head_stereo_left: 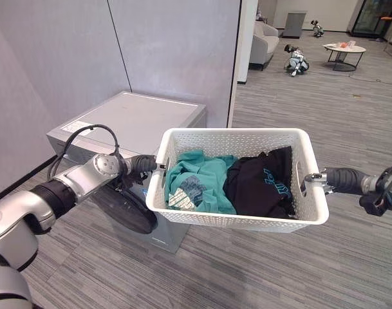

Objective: Grab the laundry basket,head to the washer,open it,put in the laundry and shut it.

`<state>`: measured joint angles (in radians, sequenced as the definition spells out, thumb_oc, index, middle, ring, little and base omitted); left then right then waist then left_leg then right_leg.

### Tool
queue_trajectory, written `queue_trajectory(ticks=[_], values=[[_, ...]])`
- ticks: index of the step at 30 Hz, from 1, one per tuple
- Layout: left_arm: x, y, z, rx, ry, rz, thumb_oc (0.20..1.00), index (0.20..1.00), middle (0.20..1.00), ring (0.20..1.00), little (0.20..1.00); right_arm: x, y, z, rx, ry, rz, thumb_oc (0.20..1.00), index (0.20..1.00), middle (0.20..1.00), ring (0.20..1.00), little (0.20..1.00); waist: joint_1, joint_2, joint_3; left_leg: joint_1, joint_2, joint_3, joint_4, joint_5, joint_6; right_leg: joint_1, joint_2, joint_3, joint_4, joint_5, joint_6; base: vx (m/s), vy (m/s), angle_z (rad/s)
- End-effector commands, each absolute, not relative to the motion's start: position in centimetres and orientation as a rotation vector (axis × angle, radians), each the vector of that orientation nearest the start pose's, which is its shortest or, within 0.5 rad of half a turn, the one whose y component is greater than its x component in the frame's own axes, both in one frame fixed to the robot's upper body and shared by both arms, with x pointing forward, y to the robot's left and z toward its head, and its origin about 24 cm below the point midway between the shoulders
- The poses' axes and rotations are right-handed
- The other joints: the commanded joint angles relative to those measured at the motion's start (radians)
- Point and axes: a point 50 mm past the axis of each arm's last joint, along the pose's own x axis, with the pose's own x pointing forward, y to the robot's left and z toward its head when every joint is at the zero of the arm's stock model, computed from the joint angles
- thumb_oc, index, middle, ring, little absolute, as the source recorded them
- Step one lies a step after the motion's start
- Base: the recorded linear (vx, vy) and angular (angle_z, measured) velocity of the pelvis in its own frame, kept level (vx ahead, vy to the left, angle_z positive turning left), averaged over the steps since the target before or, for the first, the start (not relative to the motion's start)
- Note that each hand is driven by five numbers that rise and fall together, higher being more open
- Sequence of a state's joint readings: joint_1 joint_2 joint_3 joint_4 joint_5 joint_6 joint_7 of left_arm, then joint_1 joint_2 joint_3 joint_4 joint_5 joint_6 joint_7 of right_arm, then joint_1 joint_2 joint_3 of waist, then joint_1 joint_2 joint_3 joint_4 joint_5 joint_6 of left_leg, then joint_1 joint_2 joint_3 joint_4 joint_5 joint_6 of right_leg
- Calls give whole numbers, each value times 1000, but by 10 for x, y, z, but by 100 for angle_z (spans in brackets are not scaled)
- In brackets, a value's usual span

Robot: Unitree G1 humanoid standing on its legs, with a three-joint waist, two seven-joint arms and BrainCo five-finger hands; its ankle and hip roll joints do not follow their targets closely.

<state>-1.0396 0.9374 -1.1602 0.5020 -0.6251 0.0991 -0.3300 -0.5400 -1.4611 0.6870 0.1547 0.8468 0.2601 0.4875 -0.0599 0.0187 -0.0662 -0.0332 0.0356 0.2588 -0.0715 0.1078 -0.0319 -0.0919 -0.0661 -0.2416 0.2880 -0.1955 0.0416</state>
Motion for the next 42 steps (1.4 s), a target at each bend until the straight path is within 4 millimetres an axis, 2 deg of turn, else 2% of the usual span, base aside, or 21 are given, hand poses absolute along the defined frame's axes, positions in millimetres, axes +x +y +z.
queue_trajectory(ticks=[1, 2, 3, 6, 7, 13, 21, 27, 29, 30, 31, 32, 33, 34, 35, 37, 38, 40, 41, 42], values=[[390, 212, 199, 823, 126, -430, 200, 200, 200, 200, 200, 297, -297, 217, -486, 238, 473, 200, 200, 200, 200, 200, 21, -45, -38, 61, -20, 54, -16, -47, -27, 90, -29, -26, -369, 337, 114, 12, 17, -7], [390, 213, 198, 821, 126, -428, 200, 200, 200, 200, 200, 298, -296, 217, -489, 238, 475, 200, 200, 200, 200, 200, 19, -42, -38, 61, -19, 54, -16, -47, -27, 90, -29, -26, -369, 338, 114, 16, 42, -9], [395, 218, 207, 809, 113, -378, 200, 200, 200, 200, 200, 307, -293, 227, -483, 199, 454, 200, 200, 200, 200, 200, 19, -43, -32, 57, -21, 59, -16, -47, -27, 82, -29, -20, -367, 339, 115, 2, 37, -8], [402, 221, 216, 794, 105, -326, 200, 200, 200, 200, 200, 320, -289, 233, -477, 185, 435, 200, 200, 200, 200, 200, 21, -43, -19, 53, -24, 61, -16, -45, -24, 75, -31, -13, -364, 341, 112, 5, 40, -9], [404, 226, 225, 800, 103, -298, 200, 200, 200, 200, 200, 327, -287, 235, -489, 192, 426, 200, 200, 200, 200, 200, 24, -43, -9, 52, -25, 65, -16, -45, -22, 70, -32, -8, -361, 342, 112, 2, 38, -4], [404, 243, 236, 813, 121, -232, 200, 200, 200, 200, 200, 340, -272, 240, -513, 201, 456, 200, 200, 200, 200, 200, 20, -33, 17, 54, -35, 79, -6, -51, -14, 63, -41, 8, -346, 344, 112, 8, 50, -8], [406, 243, 246, 819, 101, -211, 200, 200, 200, 200, 200, 348, -259, 243, -511, 185, 481, 200, 200, 200, 200, 200, 15, -15, 55, 24, -56, 82, 11, -59, 0, 26, -72, 31, -319, 361, 128, -23, 111, -7], [404, 248, 270, 826, 59, -184, 200, 200, 200, 200, 200, 348, -259, 249, -538, 203, 486, 200, 200, 200, 200, 200, 4, 1, 91, 25, -78, 102, 6, -66, 18, -27, -105, 58, -240, 378, 149, -17, 156, -10], [404, 253, 277, 825, 53, -162, 200, 200, 200, 200, 200, 349, -258, 251, -539, 200, 484, 200, 200, 200, 200, 200, 0, 6, 107, 32, -73, 115, 2, -63, 18, -51, -102, 41, -183, 375, 151, -31, 98, -30], [403, 257, 281, 827, 57, -138, 200, 200, 200, 200, 200, 351, -253, 253, -546, 191, 496, 200, 200, 200, 200, 200, 5, 8, 114, 35, -68, 133, 4, -61, 16, -57, -107, -11, -162, 366, 150, -24, 60, -25], [403, 257, 281, 827, 57, -138, 200, 200, 200, 200, 200, 351, -253, 253, -547, 191, 496, 200, 200, 200, 200, 200, 5, 8, 114, 35, -68, 133, 4, -61, 16, -57, -107, -11, -162, 366, 150, 3, 85, -40], [403, 257, 282, 834, 60, -140, 200, 200, 200, 200, 200, 350, -255, 253, -542, 201, 489, 200, 200, 200, 200, 200, -4, 9, 117, 43, -69, 141, 1, -59, 14, -75, -52, -25, -139, 339, 131, 72, 101, -61], [402, 266, 283, 817, 75, -103, 200, 200, 200, 200, 200, 355, -250, 261, -534, 175, 485, 200, 200, 200, 200, 200, 0, 3, 121, 51, -79, 139, 7, -75, 8, -81, -13, -79, -130, 306, 123, 73, 101, -56], [402, 266, 284, 816, 74, -102, 200, 200, 200, 200, 200, 356, -250, 262, -535, 174, 486, 200, 200, 200, 200, 200, -1, 5, 123, 53, -79, 138, 7, -75, 8, -79, -13, -80, -129, 305, 123, 52, 56, -39], [401, 268, 284, 805, 75, -96, 200, 200, 200, 200, 200, 357, -249, 263, -532, 165, 480, 200, 200, 200, 200, 200, 2, 2, 122, 49, -82, 146, 14, -76, 5, -70, -6, -114, -143, 295, 114, -8, 2, -17], [402, 266, 283, 795, 69, -103, 200, 200, 200, 200, 200, 357, -249, 262, -531, 165, 479, 200, 200, 200, 200, 200, -1, -1, 122, 45, -83, 142, 25, -77, 4, -70, 7, -101, -161, 283, 103, -9, -50, -17], [404, 261, 279, 766, 52, -124, 200, 200, 200, 200, 200, 353, -253, 264, -533, 173, 480, 200, 200, 200, 200, 200, -26, -8, 118, 30, -84, 136, 69, -84, 10, -77, 42, -18, -197, 283, 71, 19, -95, -11], [405, 260, 270, 739, 79, -137, 200, 200, 200, 200, 200, 349, -254, 263, -526, 182, 502, 200, 200, 200, 200, 200, -26, -14, 111, 20, -85, 141, 144, -122, 10, -42, 36, -32, -232, 290, 62, 93, -88, 42], [406, 257, 267, 734, 82, -151, 200, 200, 200, 200, 200, 347, -256, 265, -536, 182, 502, 200, 200, 200, 200, 200, -28, -22, 110, -6, -71, 136, 237, -139, 1, -34, 35, -27, -241, 289, 54, 124, -95, 60], [406, 258, 264, 735, 88, -152, 200, 200, 200, 200, 200, 345, -256, 265, -541, 179, 508, 200, 200, 200, 200, 200, -24, -27, 116, -22, -56, 118, 305, -134, -12, -22, 37, -22, -248, 289, 47, 102, -91, 35]])
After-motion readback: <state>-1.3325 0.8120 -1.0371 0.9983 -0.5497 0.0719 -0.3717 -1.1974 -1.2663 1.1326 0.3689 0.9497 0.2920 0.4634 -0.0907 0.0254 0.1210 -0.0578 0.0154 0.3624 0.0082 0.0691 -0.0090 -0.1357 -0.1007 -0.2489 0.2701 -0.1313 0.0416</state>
